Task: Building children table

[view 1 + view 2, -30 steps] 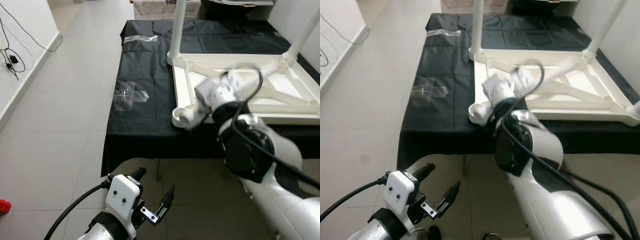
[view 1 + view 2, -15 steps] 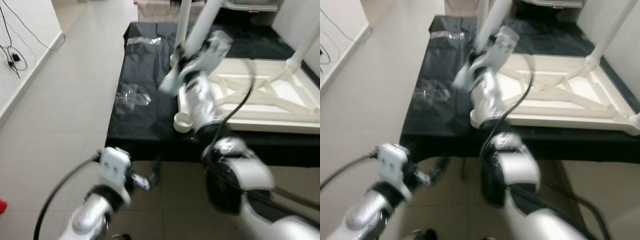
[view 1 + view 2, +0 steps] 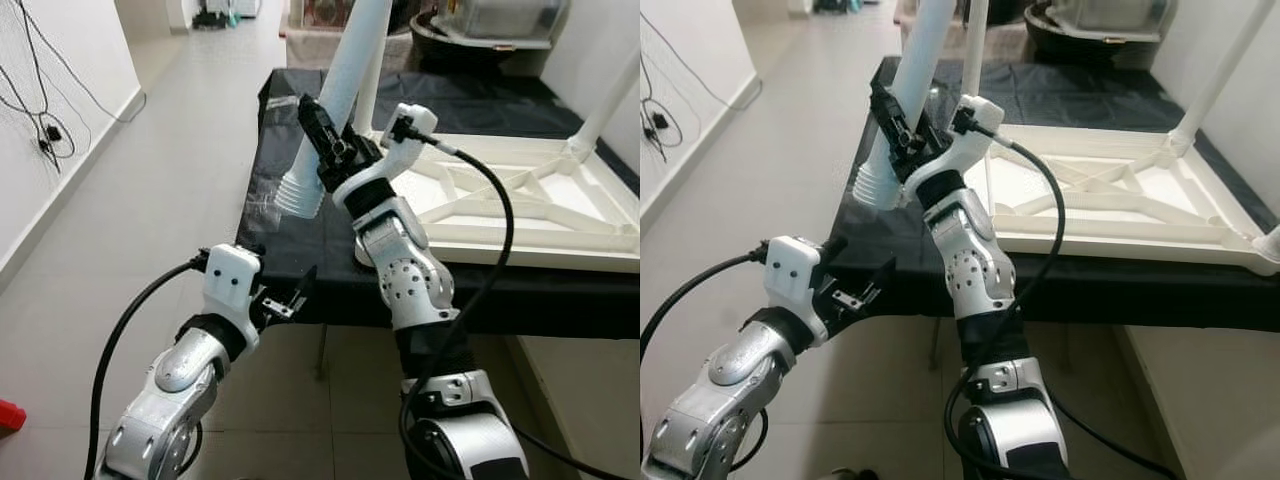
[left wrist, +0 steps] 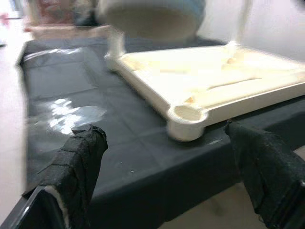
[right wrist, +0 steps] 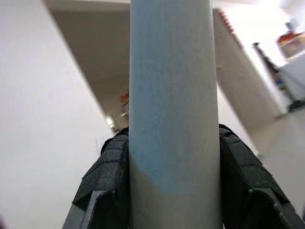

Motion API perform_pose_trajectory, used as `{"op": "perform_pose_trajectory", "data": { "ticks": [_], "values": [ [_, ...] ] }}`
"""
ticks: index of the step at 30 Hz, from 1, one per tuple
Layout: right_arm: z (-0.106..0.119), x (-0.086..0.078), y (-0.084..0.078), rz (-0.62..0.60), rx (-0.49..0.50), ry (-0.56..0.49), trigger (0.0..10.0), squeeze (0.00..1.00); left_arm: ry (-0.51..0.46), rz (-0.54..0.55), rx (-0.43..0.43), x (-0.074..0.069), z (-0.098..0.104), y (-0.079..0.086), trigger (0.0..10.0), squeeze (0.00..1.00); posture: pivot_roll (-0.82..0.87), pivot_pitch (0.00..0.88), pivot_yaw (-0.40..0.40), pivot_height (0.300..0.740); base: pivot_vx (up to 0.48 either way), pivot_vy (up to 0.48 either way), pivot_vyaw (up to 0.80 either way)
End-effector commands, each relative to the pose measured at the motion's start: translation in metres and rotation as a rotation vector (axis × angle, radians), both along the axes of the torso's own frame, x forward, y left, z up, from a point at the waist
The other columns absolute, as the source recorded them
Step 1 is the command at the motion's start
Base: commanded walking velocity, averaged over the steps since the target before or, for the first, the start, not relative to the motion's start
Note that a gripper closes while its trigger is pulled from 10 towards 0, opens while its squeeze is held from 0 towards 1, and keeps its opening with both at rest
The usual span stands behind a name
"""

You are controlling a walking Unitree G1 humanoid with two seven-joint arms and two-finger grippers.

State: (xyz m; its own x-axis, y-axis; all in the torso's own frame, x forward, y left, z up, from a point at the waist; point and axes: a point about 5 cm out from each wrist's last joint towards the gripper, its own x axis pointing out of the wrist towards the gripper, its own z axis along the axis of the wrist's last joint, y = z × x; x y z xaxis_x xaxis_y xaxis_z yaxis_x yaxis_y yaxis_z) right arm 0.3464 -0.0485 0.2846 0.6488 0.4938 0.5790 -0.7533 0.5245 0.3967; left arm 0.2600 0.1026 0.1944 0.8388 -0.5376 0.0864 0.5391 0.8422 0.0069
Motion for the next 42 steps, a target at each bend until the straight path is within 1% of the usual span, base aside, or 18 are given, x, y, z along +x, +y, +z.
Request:
{"op": "perform_pose_trajectory", "data": {
  "ticks": [1,6,7,8,9,11,13,16,20,21,22,25,26,27,28,31,36,42],
  "values": [
    [-0.005,-0.007,0.007,0.066,-0.002,-0.02,0.0,0.0,0.011,-0.069,-0.007,-0.001,0.0,-0.007,10.0,0.0,0.13,0.061,-0.027,0.74,0.0,0.0,0.0],
    [-0.007,-0.014,0.008,0.106,-0.012,-0.017,0.0,0.0,-0.002,-0.081,-0.005,0.001,0.002,-0.011,10.0,0.0,0.13,0.059,-0.029,0.74,0.0,0.0,0.0],
    [-0.01,-0.02,0.009,0.132,-0.022,-0.018,0.0,0.0,-0.006,-0.073,-0.015,0.004,0.004,-0.01,10.0,0.0,0.13,0.057,-0.025,0.74,0.0,0.0,0.0],
    [-0.01,-0.02,0.009,0.132,-0.022,-0.018,0.0,0.0,-0.006,-0.073,-0.015,0.004,0.004,-0.01,10.0,0.0,0.13,0.057,-0.025,0.74,0.0,0.0,0.0],
    [-0.011,-0.025,0.009,0.151,-0.029,-0.018,0.0,0.0,-0.008,-0.067,-0.023,0.006,0.006,-0.01,10.0,0.0,0.13,0.057,-0.025,0.74,0.0,0.0,0.0],
    [-0.014,-0.029,0.01,0.166,-0.042,-0.021,0.0,0.0,-0.012,-0.05,-0.019,0.009,0.007,-0.008,10.0,0.0,0.13,0.057,-0.028,0.74,0.0,0.0,0.0],
    [-0.023,-0.036,0.011,0.202,-0.081,-0.034,0.0,0.0,-0.024,0.006,-0.003,0.016,0.007,-0.001,10.0,0.0,0.13,0.06,-0.027,0.74,0.0,0.0,0.0],
    [-0.027,-0.038,0.012,0.213,-0.098,-0.04,0.0,0.0,-0.032,0.043,0.008,0.019,0.007,0.002,10.0,0.0,0.12,0.062,-0.024,0.74,0.0,0.0,0.0],
    [-0.028,-0.04,0.012,0.218,-0.108,-0.044,0.0,0.0,-0.036,0.05,0.005,0.02,0.008,0.003,10.0,0.0,0.12,0.062,-0.026,0.74,0.0,0.0,0.0],
    [-0.029,-0.041,0.011,0.221,-0.118,-0.045,0.0,0.0,-0.033,0.025,-0.009,0.019,0.009,0.001,10.0,0.0,0.12,0.063,-0.025,0.74,0.0,0.0,0.0],
    [-0.029,-0.041,0.011,0.221,-0.118,-0.045,0.0,0.0,-0.033,0.025,-0.009,0.019,0.009,0.001,10.0,0.0,0.12,0.063,-0.025,0.74,0.0,0.0,0.0],
    [-0.031,-0.045,0.011,0.219,-0.128,-0.042,0.0,0.0,-0.002,-0.122,-0.045,0.011,0.007,-0.016,10.0,0.0,0.12,0.065,-0.025,0.74,0.0,0.0,0.0],
    [-0.031,-0.045,0.011,0.219,-0.128,-0.042,0.0,0.0,-0.002,-0.122,-0.045,0.011,0.007,-0.016,10.0,0.0,0.12,0.065,-0.025,0.74,0.0,0.0,0.0],
    [-0.031,-0.046,0.011,0.22,-0.128,-0.041,0.0,0.0,0.006,-0.164,-0.053,0.009,0.006,-0.021,10.0,0.0,0.12,0.064,-0.024,0.74,0.0,0.0,0.0],
    [-0.031,-0.046,0.011,0.22,-0.128,-0.041,0.0,0.0,0.006,-0.164,-0.053,0.009,0.006,-0.021,10.0,0.0,0.12,0.064,-0.024,0.74,0.0,0.0,0.0],
    [-0.035,-0.049,0.013,0.219,-0.138,-0.04,0.0,0.0,0.018,-0.255,-0.084,0.005,0.007,-0.035,10.0,0.0,0.12,0.063,-0.024,0.74,0.0,0.0,0.0],
    [-0.037,-0.051,0.015,0.218,-0.148,-0.039,0.0,0.0,0.013,-0.269,-0.081,0.007,0.008,-0.04,10.0,0.0,0.11,0.062,-0.021,0.74,0.0,0.0,0.0],
    [-0.04,-0.053,0.014,0.216,-0.164,-0.038,0.0,0.0,0.003,-0.259,-0.079,0.01,0.009,-0.039,10.0,0.0,0.11,0.062,-0.021,0.74,0.0,0.0,0.0]
  ]
}}
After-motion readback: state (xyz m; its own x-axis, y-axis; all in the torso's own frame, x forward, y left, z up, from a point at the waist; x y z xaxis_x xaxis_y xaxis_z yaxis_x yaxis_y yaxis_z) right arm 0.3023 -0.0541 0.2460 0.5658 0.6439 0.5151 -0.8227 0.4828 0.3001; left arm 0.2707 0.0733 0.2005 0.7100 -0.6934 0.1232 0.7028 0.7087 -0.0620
